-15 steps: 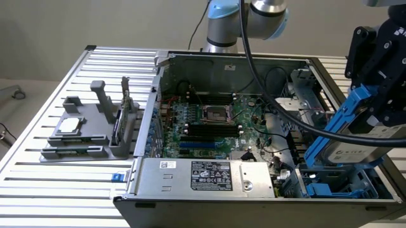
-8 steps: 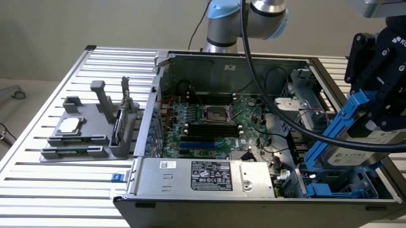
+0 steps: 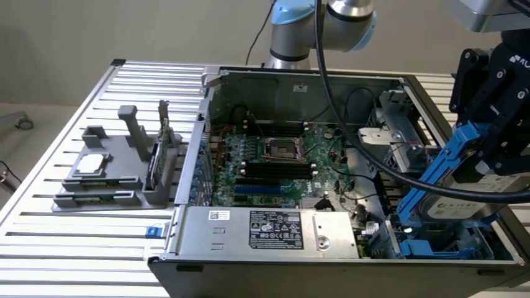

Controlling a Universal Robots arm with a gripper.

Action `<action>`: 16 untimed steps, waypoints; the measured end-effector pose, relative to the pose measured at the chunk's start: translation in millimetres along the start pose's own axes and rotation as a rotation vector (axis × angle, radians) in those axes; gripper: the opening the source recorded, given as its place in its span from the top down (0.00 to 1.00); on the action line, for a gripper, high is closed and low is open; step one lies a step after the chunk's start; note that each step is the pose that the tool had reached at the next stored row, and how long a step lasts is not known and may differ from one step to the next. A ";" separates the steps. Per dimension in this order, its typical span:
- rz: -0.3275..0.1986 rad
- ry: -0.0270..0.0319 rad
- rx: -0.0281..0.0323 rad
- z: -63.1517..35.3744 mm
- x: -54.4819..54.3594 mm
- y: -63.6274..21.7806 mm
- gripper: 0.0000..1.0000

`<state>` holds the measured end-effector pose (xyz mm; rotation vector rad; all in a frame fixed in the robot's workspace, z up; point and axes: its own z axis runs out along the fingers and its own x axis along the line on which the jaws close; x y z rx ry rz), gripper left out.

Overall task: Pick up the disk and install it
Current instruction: 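Pick up the disk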

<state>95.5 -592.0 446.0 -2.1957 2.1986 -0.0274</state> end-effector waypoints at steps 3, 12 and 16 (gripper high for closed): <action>0.001 -0.0001 0.0000 3.4 0.2 -0.5 0.67; 0.004 0.0000 0.0001 9.0 2.8 -1.2 0.67; 0.005 0.0000 0.0001 11.6 5.3 -1.4 0.67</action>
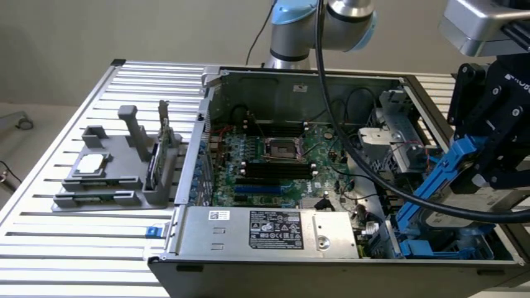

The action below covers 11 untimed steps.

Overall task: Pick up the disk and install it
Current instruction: 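Pick up the disk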

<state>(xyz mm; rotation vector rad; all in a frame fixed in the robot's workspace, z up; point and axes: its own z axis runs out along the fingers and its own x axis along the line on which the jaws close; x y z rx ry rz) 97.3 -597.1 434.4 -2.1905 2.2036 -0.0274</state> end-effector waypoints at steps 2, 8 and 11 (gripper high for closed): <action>0.000 0.0001 0.0000 1.3 1.0 -0.1 0.67; 0.000 0.0004 0.0000 3.9 2.7 -0.1 0.67; 0.000 0.0001 0.0000 5.2 3.0 0.0 0.67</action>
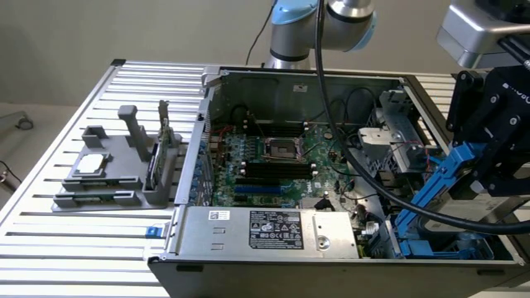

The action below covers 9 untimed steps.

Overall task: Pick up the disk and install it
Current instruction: 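Pick up the disk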

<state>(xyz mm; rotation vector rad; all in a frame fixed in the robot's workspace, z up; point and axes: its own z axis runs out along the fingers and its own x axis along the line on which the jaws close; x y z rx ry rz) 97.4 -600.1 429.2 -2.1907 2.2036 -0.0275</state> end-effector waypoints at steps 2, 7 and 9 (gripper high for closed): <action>0.000 0.0000 0.0000 0.0 0.0 0.4 0.67; 0.000 0.0000 0.0000 0.0 -0.1 1.1 0.67; -0.001 0.0000 0.0000 0.0 -0.5 1.5 0.67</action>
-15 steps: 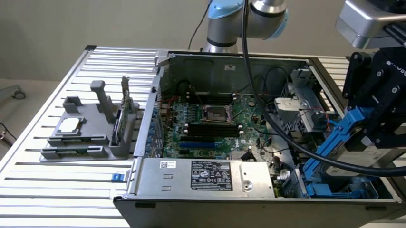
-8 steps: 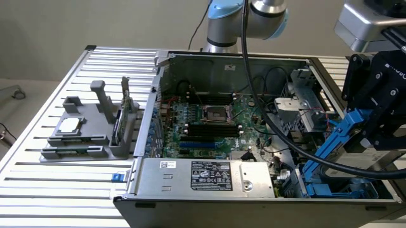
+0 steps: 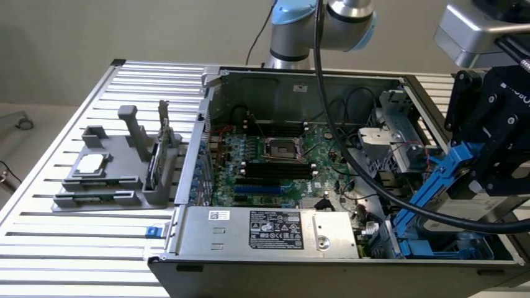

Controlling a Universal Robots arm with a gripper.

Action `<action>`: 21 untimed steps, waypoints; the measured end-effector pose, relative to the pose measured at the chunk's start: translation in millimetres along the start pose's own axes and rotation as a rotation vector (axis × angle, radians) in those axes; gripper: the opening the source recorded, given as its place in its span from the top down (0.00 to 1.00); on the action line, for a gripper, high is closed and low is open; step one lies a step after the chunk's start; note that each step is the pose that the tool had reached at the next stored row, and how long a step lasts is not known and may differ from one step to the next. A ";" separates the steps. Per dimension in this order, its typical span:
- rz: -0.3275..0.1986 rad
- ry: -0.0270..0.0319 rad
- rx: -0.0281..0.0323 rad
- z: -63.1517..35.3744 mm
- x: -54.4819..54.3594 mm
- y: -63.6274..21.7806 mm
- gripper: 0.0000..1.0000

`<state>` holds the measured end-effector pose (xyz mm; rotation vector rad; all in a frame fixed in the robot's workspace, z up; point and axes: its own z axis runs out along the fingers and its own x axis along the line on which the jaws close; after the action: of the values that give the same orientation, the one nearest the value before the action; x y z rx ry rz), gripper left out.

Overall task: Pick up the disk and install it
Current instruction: 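Pick up the disk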

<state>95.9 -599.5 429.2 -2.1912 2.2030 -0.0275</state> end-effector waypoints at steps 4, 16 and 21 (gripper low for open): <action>-0.002 -0.0001 0.0000 0.1 -0.1 0.2 0.67; -0.018 -0.0017 0.0010 4.3 -1.3 0.4 0.67; -0.029 -0.0032 0.0012 6.4 -1.3 0.5 0.67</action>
<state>95.7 -598.1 422.8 -2.2208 2.1692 -0.0261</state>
